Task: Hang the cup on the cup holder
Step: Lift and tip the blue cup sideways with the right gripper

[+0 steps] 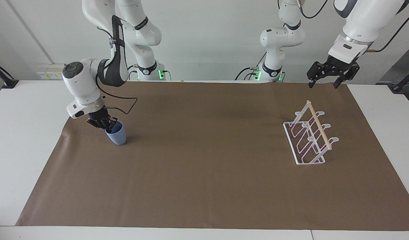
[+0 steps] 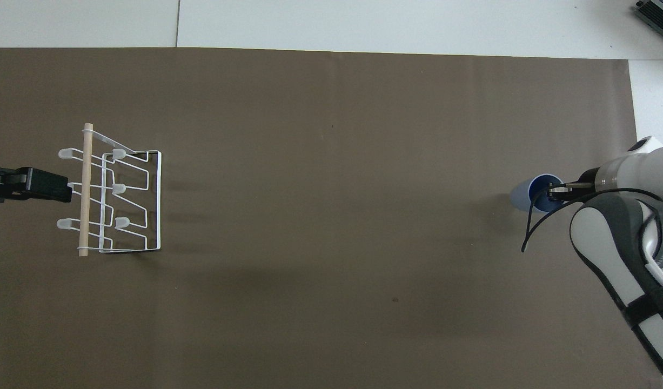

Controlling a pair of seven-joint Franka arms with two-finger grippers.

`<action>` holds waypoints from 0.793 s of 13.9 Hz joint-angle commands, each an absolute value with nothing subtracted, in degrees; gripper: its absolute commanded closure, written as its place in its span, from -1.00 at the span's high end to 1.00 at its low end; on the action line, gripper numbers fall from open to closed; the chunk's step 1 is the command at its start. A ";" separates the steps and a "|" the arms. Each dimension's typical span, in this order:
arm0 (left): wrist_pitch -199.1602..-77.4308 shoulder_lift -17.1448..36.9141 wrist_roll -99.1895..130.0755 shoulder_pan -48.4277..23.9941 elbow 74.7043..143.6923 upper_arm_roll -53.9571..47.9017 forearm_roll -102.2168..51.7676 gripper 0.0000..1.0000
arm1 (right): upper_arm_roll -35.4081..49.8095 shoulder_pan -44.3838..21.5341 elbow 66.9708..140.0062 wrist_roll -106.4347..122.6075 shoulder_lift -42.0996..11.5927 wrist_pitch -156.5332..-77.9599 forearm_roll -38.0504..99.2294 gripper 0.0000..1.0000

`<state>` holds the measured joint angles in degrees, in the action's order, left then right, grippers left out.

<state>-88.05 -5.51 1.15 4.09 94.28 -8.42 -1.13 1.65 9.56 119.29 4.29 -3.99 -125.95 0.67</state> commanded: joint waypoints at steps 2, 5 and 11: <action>-87.19 -6.59 1.23 4.22 95.27 -8.17 -1.06 1.00 | 2.28 9.49 109.54 5.45 -5.27 -115.34 -1.05 -1.00; -86.93 -6.59 5.17 4.66 95.19 -7.74 -1.14 1.00 | 2.81 9.40 103.03 5.45 -5.19 -107.17 -1.32 -1.00; -84.20 -6.68 10.10 5.54 93.69 -7.03 -8.32 1.00 | 4.39 9.40 96.42 5.45 -2.47 -97.30 -1.05 -1.00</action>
<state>-85.63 -5.74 7.63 4.95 94.00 -7.25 -4.65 4.06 9.11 97.46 4.30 -3.53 -99.51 -0.68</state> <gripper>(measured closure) 0.000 0.952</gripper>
